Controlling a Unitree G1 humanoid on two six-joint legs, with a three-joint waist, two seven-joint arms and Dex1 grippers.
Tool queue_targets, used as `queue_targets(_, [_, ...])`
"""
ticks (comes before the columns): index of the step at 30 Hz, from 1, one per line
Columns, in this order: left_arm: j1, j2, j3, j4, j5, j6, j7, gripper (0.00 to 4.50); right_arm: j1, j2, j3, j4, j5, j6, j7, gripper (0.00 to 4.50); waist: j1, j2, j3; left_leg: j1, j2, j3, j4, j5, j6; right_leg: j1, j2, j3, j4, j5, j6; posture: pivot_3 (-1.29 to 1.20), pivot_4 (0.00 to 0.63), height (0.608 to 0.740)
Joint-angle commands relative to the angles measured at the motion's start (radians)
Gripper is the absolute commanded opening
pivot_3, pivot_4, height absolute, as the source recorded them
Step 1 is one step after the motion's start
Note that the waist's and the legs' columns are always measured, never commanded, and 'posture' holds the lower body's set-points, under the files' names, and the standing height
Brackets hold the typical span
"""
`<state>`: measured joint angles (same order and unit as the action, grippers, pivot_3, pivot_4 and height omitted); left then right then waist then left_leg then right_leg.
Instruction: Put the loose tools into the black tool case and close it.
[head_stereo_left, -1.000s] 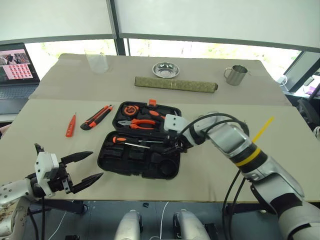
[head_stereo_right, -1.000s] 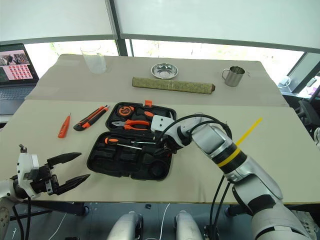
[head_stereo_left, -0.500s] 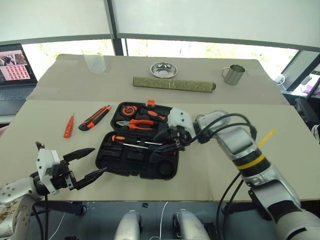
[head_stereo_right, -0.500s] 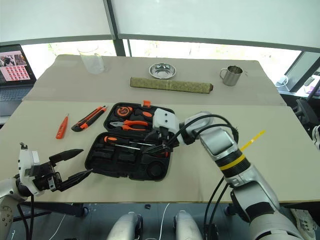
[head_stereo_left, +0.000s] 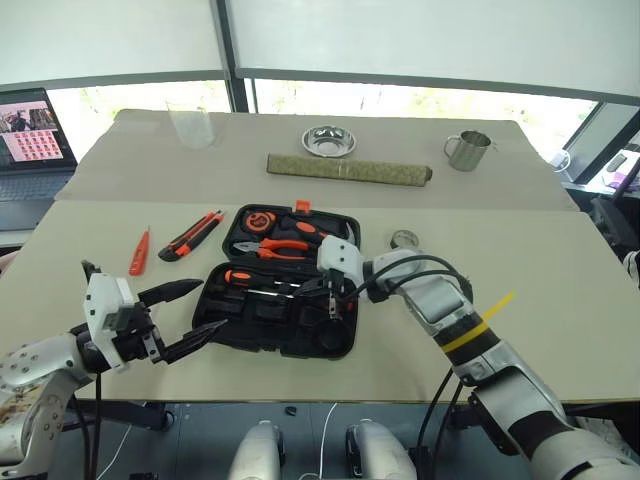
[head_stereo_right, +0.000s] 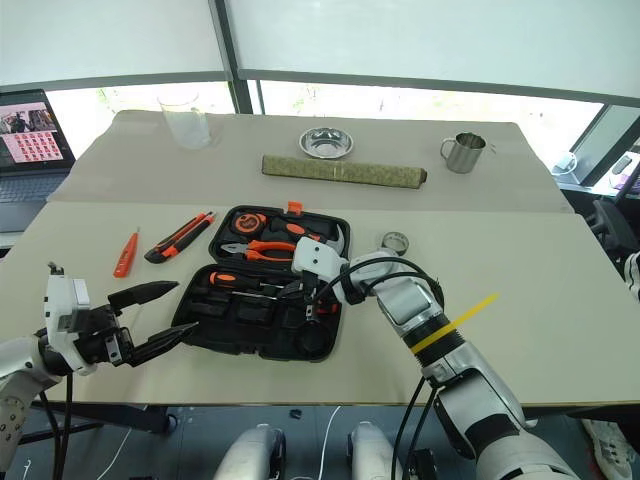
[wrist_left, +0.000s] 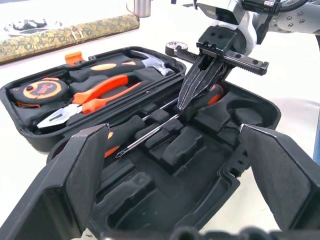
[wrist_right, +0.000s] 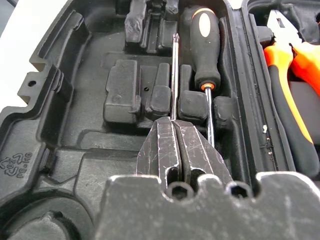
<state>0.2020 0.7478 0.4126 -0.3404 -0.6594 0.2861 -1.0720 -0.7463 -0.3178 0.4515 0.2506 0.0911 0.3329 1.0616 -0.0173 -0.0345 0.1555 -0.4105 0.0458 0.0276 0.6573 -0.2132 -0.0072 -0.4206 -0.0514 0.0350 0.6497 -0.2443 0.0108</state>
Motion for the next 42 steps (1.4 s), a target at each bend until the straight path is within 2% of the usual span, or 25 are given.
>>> queue_targets(1, [0.017, 0.006, 0.028, 0.012, 0.011, -0.036, -0.022, 4.5, 0.015, 0.009, 0.037, 0.049, -0.054, 0.038, -0.014, 0.04, 0.0, 0.0, 0.0, 0.001, 0.0, 0.0, 0.0, 0.0, 0.0, 0.001, 0.0, 0.0, 0.0, 0.0, 0.0, 0.0, 0.15, 0.74])
queue_targets(6, [0.052, -0.005, 0.047, 0.071, 0.027, -0.09, -0.055, 4.5, 0.027, 0.03, 0.025, 0.018, -0.045, -0.002, -0.001, 0.04, -0.001, 0.0, 0.0, 0.004, 0.004, 0.002, 0.0, -0.001, -0.001, 0.001, 0.005, 0.004, 0.0, 0.0, -0.001, 0.0, 0.15, 0.74])
queue_targets(9, [0.082, -0.037, 0.085, 0.133, 0.032, -0.135, -0.052, 4.5, 0.053, 0.049, -0.105, -0.078, 0.059, -0.124, -0.003, 0.04, -0.001, 0.0, 0.0, 0.004, 0.006, 0.003, -0.001, -0.001, -0.001, 0.0, 0.007, 0.004, 0.0, 0.0, -0.002, 0.0, 0.15, 0.74])
queue_targets(12, [0.118, -0.074, 0.142, 0.203, 0.037, -0.186, -0.038, 4.5, 0.093, 0.027, -0.228, -0.18, 0.153, -0.137, -0.012, 0.04, -0.001, 0.0, 0.0, 0.001, 0.005, 0.004, -0.002, -0.001, -0.001, -0.003, 0.006, 0.006, 0.0, 0.001, -0.002, 0.0, 0.15, 0.74])
queue_targets(16, [0.17, -0.117, 0.268, 0.345, 0.025, -0.233, 0.008, 4.5, 0.225, -0.081, -0.377, -0.368, 0.293, -0.051, 0.01, 1.0, 0.004, -0.001, -0.001, 0.001, 0.006, 0.004, -0.002, -0.002, -0.003, -0.003, 0.006, 0.006, -0.001, 0.0, -0.002, 0.0, 0.15, 0.74])
queue_targets(17, [0.174, -0.122, 0.286, 0.367, 0.024, -0.241, 0.015, 4.5, 0.249, -0.101, -0.389, -0.393, 0.299, -0.048, 0.009, 1.38, 0.006, -0.002, -0.001, 0.001, 0.006, 0.004, -0.002, -0.002, -0.004, -0.002, 0.006, 0.006, -0.002, 0.0, -0.002, 0.0, 0.15, 0.74])
queue_targets(20, [0.173, -0.142, 0.381, 0.486, 0.024, -0.271, 0.106, 4.5, 0.399, -0.144, -0.493, -0.399, 0.278, -0.27, 0.013, 2.42, 0.009, -0.005, -0.003, 0.002, 0.006, 0.004, -0.002, -0.003, -0.005, -0.001, 0.006, 0.005, -0.002, 0.0, -0.002, 0.0, 0.15, 0.74])
queue_targets(22, [0.159, -0.146, 0.442, 0.574, 0.018, -0.279, 0.172, 4.5, 0.477, -0.152, -0.553, -0.372, 0.318, -0.408, 0.081, 3.03, 0.006, -0.006, -0.003, 0.002, 0.006, 0.004, -0.002, -0.003, -0.005, -0.001, 0.006, 0.005, -0.002, 0.0, -0.001, 0.0, 0.15, 0.74])
queue_targets(24, [0.152, -0.146, 0.477, 0.625, 0.009, -0.277, 0.211, 4.5, 0.523, -0.146, -0.612, -0.356, 0.384, -0.445, 0.097, 3.78, 0.003, -0.006, -0.003, 0.003, 0.006, 0.005, -0.002, -0.003, -0.005, -0.001, 0.006, 0.006, -0.002, -0.002, 0.001, 0.0, 0.15, 0.74])
queue_targets(26, [0.154, -0.153, 0.486, 0.628, 0.005, -0.26, 0.236, 4.5, 0.559, -0.158, -0.636, -0.363, 0.437, -0.4, 0.099, 4.36, 0.001, -0.006, -0.003, 0.004, 0.006, 0.006, -0.002, -0.003, -0.005, 0.0, 0.006, 0.007, -0.002, -0.003, 0.002, 0.0, 0.15, 0.74])
queue_targets(28, [0.168, -0.152, 0.466, 0.594, 0.032, -0.206, 0.301, 4.5, 0.595, -0.161, -0.639, -0.371, 0.446, -0.404, 0.102, 4.45, 0.001, -0.007, -0.004, 0.005, 0.007, 0.006, -0.002, -0.003, -0.005, 0.0, 0.007, 0.007, -0.002, -0.002, 0.002, 0.0, 0.15, 0.74])
queue_targets(32, [0.13, -0.138, 0.421, 0.473, -0.057, -0.042, 0.325, 4.5, 0.62, -0.132, -0.609, -0.438, 0.454, -0.397, 0.05, 4.45, 0.002, -0.008, -0.004, 0.004, 0.007, 0.006, -0.002, -0.003, -0.005, 0.0, 0.006, 0.007, -0.002, -0.001, 0.0, 0.0, 0.15, 0.74])
queue_targets(35, [0.052, -0.063, 0.365, 0.46, -0.05, 0.085, 0.368, 4.5, 0.587, -0.139, -0.568, -0.503, 0.469, -0.354, 0.043, 4.45, 0.006, -0.007, -0.004, 0.004, 0.007, 0.006, -0.002, -0.003, -0.006, 0.0, 0.006, 0.007, -0.001, -0.001, 0.0, 0.0, 0.15, 0.74])
queue_targets(39, [-0.092, 0.071, 0.233, 0.398, -0.028, 0.355, 0.489, 4.5, 0.56, -0.167, -0.598, -0.558, 0.505, -0.282, -0.027, 4.45, 0.007, -0.008, -0.004, 0.004, 0.007, 0.005, -0.002, -0.003, -0.006, -0.001, 0.007, 0.007, 0.0, -0.001, 0.0, 0.0, 0.15, 0.74])
queue_targets(42, [-0.237, 0.104, 0.172, 0.398, -0.051, 0.491, 0.551, 4.5, 0.58, -0.188, -0.587, -0.568, 0.499, -0.273, -0.025, 4.45, 0.011, -0.009, -0.005, 0.004, 0.006, 0.005, -0.002, -0.003, -0.007, 0.0, 0.006, 0.007, -0.001, 0.0, 0.0, 0.0, 0.15, 0.74])
